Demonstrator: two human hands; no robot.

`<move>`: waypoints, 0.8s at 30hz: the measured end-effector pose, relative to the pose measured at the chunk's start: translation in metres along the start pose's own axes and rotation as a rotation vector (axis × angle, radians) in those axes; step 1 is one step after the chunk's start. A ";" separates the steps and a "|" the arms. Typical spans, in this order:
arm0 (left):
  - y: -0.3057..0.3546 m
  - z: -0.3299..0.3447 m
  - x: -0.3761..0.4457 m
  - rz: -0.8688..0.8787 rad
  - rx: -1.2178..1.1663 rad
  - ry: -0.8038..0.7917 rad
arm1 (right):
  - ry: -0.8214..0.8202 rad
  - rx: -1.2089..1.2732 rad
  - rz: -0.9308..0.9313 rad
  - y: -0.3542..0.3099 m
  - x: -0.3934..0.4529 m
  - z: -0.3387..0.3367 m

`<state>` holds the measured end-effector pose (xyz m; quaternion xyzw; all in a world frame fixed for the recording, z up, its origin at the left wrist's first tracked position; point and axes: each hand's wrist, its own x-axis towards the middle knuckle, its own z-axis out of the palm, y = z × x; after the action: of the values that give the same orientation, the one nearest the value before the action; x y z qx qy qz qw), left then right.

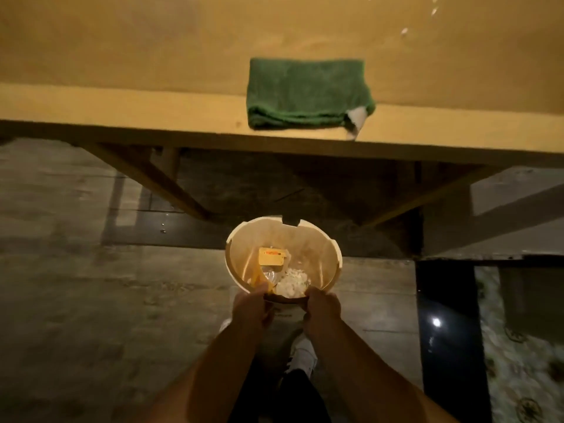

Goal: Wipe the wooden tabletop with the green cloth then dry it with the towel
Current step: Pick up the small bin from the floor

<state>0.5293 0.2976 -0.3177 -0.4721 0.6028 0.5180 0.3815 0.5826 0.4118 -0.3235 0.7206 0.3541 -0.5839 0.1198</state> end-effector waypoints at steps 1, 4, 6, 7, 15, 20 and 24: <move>-0.002 0.001 -0.021 0.021 -0.003 -0.007 | 0.019 0.028 -0.005 -0.002 -0.019 -0.007; 0.002 0.005 -0.082 0.052 -0.059 0.071 | 0.011 0.117 -0.021 -0.011 -0.079 -0.028; 0.009 0.006 -0.121 0.052 -0.134 0.073 | -0.062 0.211 -0.043 -0.018 -0.118 -0.045; 0.011 0.007 -0.139 0.053 -0.172 0.067 | -0.090 0.249 -0.055 -0.021 -0.136 -0.053; 0.031 0.006 -0.217 0.172 -0.288 0.142 | -0.217 -0.011 -0.081 -0.053 -0.223 -0.106; 0.051 -0.003 -0.216 0.213 -0.193 0.195 | -0.187 -0.251 -0.279 -0.062 -0.251 -0.102; 0.070 -0.011 -0.206 0.225 -0.159 0.205 | -0.217 -0.674 -0.705 -0.107 -0.266 -0.083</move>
<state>0.5165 0.3240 -0.1014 -0.4807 0.6448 0.5526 0.2188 0.5581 0.4390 -0.0274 0.4132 0.7307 -0.5137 0.1774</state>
